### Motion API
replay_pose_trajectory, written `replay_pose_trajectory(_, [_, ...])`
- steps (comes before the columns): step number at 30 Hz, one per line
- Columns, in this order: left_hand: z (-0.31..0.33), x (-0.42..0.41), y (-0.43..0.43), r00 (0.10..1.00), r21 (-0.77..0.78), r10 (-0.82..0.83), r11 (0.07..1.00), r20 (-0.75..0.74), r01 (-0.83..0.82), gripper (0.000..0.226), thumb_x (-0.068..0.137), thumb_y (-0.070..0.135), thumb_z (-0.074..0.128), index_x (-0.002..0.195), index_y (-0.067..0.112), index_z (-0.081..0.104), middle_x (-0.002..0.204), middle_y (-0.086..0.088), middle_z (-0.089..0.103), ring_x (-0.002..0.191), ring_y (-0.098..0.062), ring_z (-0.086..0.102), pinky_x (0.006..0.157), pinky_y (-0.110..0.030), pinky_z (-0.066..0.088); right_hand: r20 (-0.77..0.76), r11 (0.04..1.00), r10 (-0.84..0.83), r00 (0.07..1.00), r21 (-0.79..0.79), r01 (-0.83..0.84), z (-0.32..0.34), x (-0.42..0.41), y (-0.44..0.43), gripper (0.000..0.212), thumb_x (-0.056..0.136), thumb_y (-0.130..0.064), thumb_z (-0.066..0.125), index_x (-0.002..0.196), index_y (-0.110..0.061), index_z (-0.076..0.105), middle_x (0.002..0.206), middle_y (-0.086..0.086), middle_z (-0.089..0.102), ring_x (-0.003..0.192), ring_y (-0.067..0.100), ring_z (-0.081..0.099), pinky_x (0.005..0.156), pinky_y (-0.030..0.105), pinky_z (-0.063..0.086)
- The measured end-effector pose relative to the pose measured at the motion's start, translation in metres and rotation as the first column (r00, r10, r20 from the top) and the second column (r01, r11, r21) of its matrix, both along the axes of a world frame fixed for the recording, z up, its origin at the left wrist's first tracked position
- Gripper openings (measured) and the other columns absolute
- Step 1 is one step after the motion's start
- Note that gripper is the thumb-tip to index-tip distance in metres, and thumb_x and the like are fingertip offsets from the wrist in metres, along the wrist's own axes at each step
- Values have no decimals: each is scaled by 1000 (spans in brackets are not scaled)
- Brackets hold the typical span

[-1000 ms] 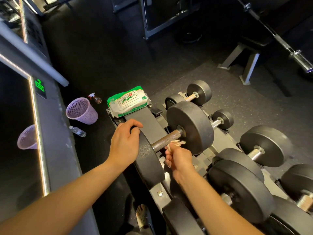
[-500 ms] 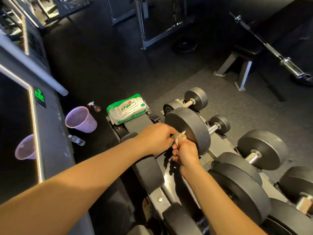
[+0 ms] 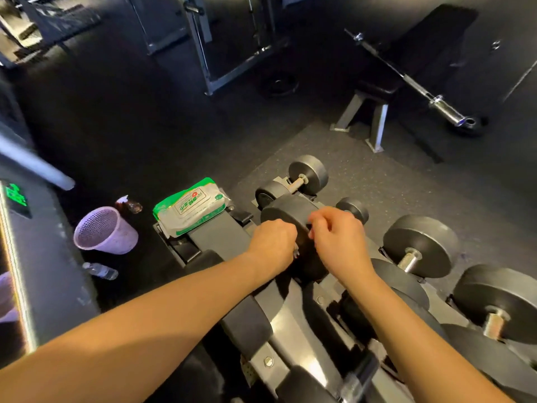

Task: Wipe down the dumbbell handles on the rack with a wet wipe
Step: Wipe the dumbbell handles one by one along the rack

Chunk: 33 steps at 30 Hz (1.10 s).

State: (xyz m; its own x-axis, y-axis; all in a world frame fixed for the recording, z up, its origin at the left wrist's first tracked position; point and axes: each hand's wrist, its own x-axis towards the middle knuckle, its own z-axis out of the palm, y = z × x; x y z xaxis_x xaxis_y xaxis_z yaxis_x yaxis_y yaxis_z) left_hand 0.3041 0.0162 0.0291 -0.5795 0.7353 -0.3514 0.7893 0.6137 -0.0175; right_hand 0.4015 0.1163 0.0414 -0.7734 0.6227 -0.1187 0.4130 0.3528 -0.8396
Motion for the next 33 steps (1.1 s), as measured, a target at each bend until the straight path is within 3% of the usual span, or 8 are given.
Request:
replay_pose_trajectory(4, [-5,0,0,999,33,41,999,-1,-41,13,94,15,58,99,8,67,87,-10,65,74,-27,58,65,-35,40,-6,886,174,985,438,-154,-20,-32,14,19,95,-32,60,109,-23,69,103,-4,58,99,16,53,84,35,47])
replay_pose_trajectory(11, [-10,-30,6,884,13,333,934,328,-357,12,94,21,65,90,12,59,84,-8,62,80,-27,60,67,-34,46,-61,911,191,980,382,-154,-45,-53,8,25,97,-42,51,116,-30,61,108,-10,61,101,10,58,79,37,53])
replay_pose_trajectory(20, [-33,-61,6,-98,-630,708,544,699,-554,46,110,21,25,103,-9,60,81,-21,75,96,-37,72,95,-50,55,-91,922,190,978,360,-146,-51,-51,12,27,98,-40,52,119,-28,63,110,-11,62,100,9,59,78,35,52])
replay_pose_trajectory(24, [-34,-54,5,32,-526,680,596,733,-606,43,110,18,29,110,-10,61,90,-22,72,95,-34,73,85,-43,62,-90,932,182,979,332,-143,-51,-50,13,29,98,-41,52,122,-29,63,113,-11,62,102,9,60,81,38,54])
replay_pose_trajectory(27, [-29,-49,-2,623,-224,492,860,608,-459,35,109,21,41,113,-4,64,96,-16,66,83,-25,60,65,-28,50,-88,936,175,981,324,-138,-50,-51,12,31,98,-41,52,123,-28,64,114,-11,63,103,9,61,82,39,55])
replay_pose_trajectory(29, [-30,-48,-3,766,-121,369,924,527,-363,30,107,24,47,88,6,62,85,-9,62,77,-21,56,58,-28,39,-91,938,164,982,323,-127,-50,-50,11,31,98,-40,52,124,-27,64,114,-10,64,103,9,62,81,39,56])
replay_pose_trajectory(31, [-33,-49,-1,722,-120,406,902,560,-414,28,105,19,48,79,9,56,75,-6,56,71,-20,54,61,-29,42,-99,937,164,981,328,-123,-50,-50,11,30,98,-40,52,124,-27,64,113,-11,64,102,8,61,80,37,55])
replay_pose_trajectory(33, [-39,-59,0,362,-295,581,744,729,-600,25,105,14,43,89,3,59,74,-12,64,76,-27,65,69,-35,52,-100,936,170,980,327,-129,-50,-50,12,30,99,-40,52,123,-28,63,112,-12,63,101,8,61,80,34,54])
